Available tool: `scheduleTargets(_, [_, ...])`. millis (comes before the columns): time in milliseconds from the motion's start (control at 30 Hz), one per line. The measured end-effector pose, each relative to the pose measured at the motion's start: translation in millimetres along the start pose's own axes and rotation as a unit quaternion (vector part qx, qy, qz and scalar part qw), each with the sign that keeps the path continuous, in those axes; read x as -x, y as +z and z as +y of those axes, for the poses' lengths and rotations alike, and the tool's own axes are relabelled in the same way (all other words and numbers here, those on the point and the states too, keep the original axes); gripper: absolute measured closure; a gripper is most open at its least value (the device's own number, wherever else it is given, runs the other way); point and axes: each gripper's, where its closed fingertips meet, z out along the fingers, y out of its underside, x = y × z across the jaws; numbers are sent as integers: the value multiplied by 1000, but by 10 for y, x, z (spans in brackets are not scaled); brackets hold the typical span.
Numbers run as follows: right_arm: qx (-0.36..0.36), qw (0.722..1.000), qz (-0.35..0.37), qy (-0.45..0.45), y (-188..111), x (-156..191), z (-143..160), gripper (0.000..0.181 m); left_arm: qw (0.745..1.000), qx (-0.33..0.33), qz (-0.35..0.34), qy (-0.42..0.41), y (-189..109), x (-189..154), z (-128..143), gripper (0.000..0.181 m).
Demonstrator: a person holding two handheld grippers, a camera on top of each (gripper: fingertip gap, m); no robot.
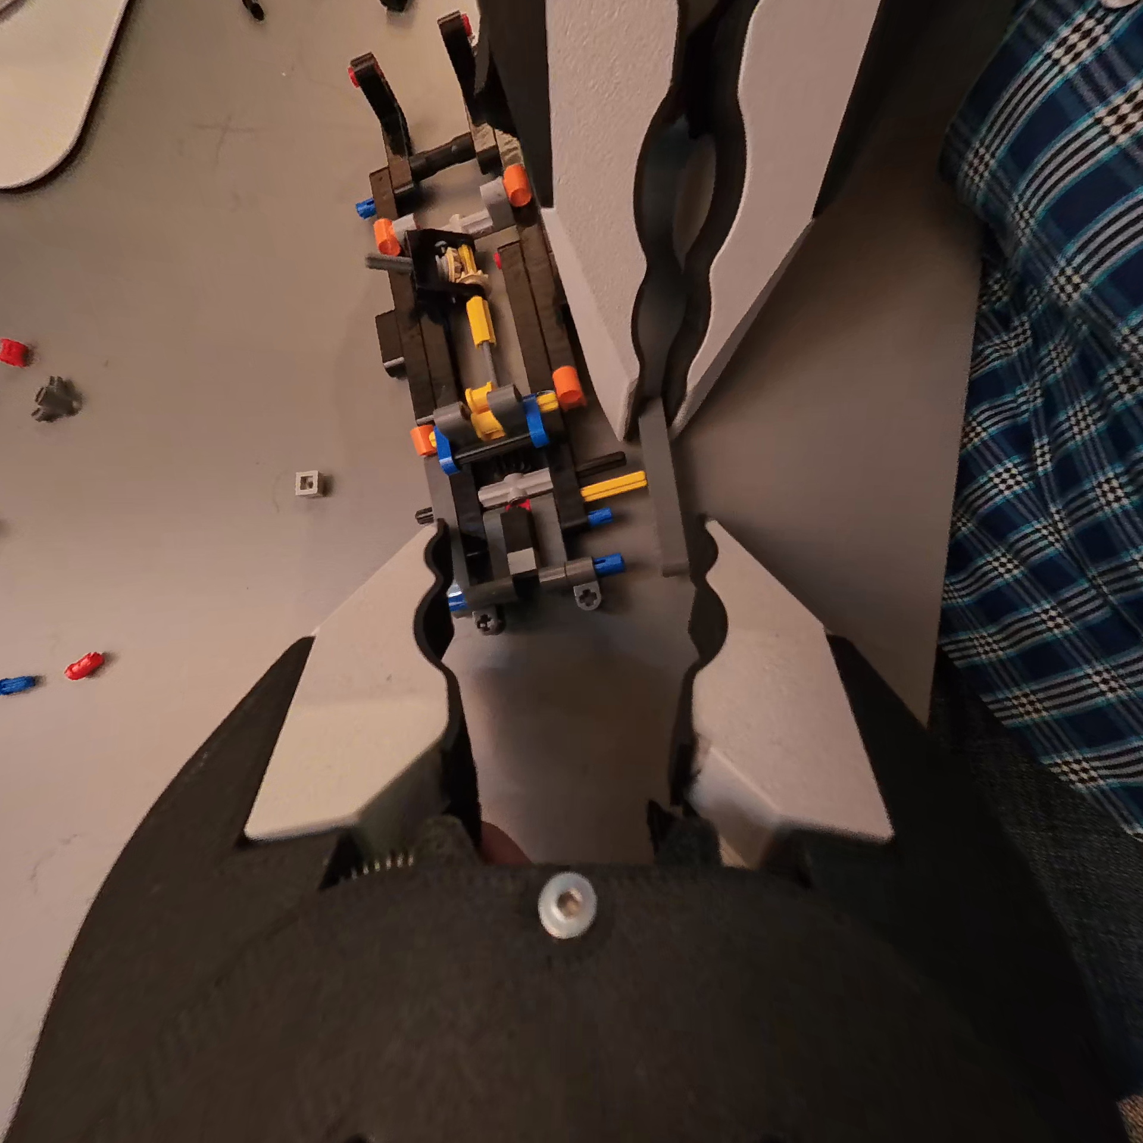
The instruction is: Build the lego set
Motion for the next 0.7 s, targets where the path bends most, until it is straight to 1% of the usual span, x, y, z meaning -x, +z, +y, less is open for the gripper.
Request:
scheduleTargets(233, [18, 1000, 5, 15, -10, -10, 19, 175, 1000, -6, -8, 3, 2, 2, -15, 113])
scheduleTargets(467, [54, 998, 14, -7, -39, -23, 55, 175, 1000, -11, -4, 4, 7, 5, -19, 112])
scheduleTargets(700, [48, 999, 17, -7, -34, -43, 48, 175, 1000, -17, -1, 9, 10, 7, -22, 111])
